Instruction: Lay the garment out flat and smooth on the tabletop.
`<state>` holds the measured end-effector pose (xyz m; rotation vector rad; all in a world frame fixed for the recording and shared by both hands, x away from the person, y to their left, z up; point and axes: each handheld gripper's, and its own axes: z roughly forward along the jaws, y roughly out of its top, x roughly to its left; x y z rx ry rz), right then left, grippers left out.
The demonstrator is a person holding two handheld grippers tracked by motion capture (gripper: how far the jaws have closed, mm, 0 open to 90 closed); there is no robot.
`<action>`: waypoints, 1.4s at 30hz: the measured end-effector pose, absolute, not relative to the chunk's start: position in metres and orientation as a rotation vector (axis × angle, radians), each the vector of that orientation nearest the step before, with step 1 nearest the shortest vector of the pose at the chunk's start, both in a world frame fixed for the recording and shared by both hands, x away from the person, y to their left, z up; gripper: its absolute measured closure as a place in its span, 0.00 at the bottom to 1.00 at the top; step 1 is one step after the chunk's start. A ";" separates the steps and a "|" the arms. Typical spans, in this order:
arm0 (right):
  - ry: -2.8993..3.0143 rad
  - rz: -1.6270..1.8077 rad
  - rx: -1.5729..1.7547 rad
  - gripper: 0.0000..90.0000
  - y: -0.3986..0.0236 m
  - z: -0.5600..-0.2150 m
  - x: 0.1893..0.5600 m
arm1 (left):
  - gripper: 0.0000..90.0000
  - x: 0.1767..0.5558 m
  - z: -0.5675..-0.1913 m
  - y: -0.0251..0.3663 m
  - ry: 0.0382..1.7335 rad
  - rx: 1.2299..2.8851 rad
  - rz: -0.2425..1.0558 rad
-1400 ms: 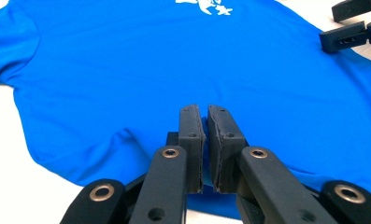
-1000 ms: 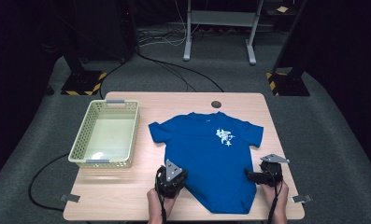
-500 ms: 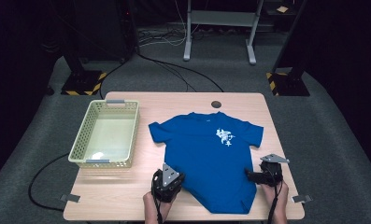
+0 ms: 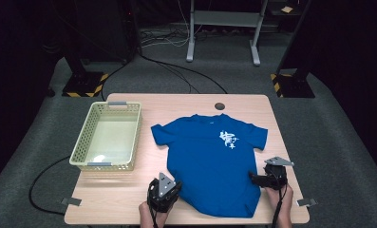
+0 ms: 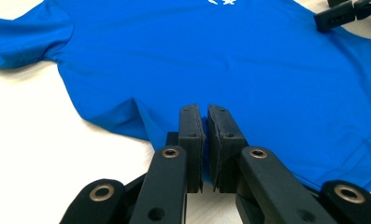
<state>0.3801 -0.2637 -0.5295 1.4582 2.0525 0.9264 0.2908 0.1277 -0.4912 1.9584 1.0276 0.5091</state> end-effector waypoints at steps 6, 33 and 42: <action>2.052 0.926 1.458 0.11 -0.264 -0.529 0.380 | 0.93 0.287 -0.496 0.133 1.038 1.967 0.505; 2.043 0.922 1.470 0.11 -0.264 -0.529 0.380 | 0.82 0.264 -0.511 0.161 1.099 2.028 0.506; 2.051 0.920 1.461 0.10 -0.263 -0.530 0.380 | 0.48 0.280 -0.501 0.172 1.150 1.938 0.543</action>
